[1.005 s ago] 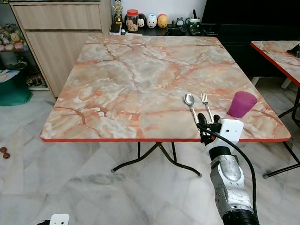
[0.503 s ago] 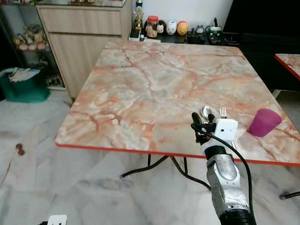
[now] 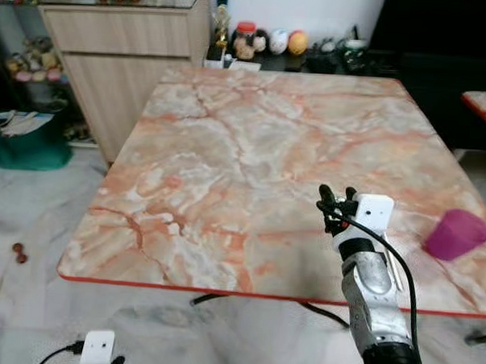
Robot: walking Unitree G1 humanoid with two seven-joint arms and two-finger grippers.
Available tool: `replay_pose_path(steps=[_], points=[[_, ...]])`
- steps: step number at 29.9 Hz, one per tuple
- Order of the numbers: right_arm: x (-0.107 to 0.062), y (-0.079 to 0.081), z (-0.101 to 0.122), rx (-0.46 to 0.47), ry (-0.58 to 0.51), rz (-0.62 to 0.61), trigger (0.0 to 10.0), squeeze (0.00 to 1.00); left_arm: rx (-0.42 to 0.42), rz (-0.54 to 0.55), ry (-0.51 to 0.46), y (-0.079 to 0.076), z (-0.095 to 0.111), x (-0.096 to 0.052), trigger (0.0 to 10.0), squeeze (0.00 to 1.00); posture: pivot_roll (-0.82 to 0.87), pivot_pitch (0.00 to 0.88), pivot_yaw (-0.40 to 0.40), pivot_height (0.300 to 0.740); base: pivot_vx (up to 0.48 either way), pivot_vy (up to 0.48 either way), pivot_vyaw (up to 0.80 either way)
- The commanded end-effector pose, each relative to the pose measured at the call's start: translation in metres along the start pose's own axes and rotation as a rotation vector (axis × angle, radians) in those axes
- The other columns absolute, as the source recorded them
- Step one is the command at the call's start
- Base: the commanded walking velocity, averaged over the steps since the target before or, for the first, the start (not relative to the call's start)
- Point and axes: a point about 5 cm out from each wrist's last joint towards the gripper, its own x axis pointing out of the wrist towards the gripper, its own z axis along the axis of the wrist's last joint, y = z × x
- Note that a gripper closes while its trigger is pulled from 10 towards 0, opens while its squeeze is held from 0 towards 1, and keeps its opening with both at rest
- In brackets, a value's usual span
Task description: Setting the table
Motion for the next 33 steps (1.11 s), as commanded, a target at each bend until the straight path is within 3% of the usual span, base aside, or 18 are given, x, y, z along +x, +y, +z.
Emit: replay_pose_path(steps=[1,7,8,9,12,21,33], points=[[0.0,-0.006,0.005,0.007,-0.004,-0.031,10.0,1.0,-0.01,0.006,0.045,-0.001,-0.012,-0.004,10.0,0.0,-0.05,0.0,0.004,0.707,0.0,0.0,0.0],[0.0,-0.012,0.001,0.015,0.052,-0.095,10.0,1.0,-0.007,0.01,0.055,0.001,-0.015,-0.005,10.0,0.0,-0.05,0.0,0.005,0.707,0.0,0.0,0.0],[0.0,-0.014,0.0,0.055,0.07,-0.112,10.0,0.59,-0.006,0.013,0.061,0.001,-0.017,-0.005,10.0,0.0,-0.05,0.0,0.006,0.707,0.0,0.0,0.0],[0.0,-0.014,-0.001,0.062,0.078,-0.117,10.0,0.0,-0.004,0.013,0.063,0.001,-0.018,-0.005,10.0,0.0,-0.05,0.0,0.005,0.707,0.0,0.0,0.0],[0.0,-0.015,-0.001,0.061,0.087,-0.122,10.0,0.0,-0.001,0.012,0.064,0.001,-0.018,-0.006,10.0,0.0,-0.05,0.0,0.005,0.707,0.0,0.0,0.0],[-0.003,-0.025,-0.02,0.031,0.257,-0.201,10.0,0.0,0.012,0.026,0.075,0.004,-0.019,-0.006,10.0,0.0,-0.05,0.0,0.008,0.707,0.0,0.0,0.0],[0.0,-0.024,-0.025,0.035,0.33,-0.202,10.0,0.0,0.022,0.023,0.077,0.004,-0.019,-0.006,10.0,0.0,-0.05,0.0,0.01,0.707,0.0,0.0,0.0]])
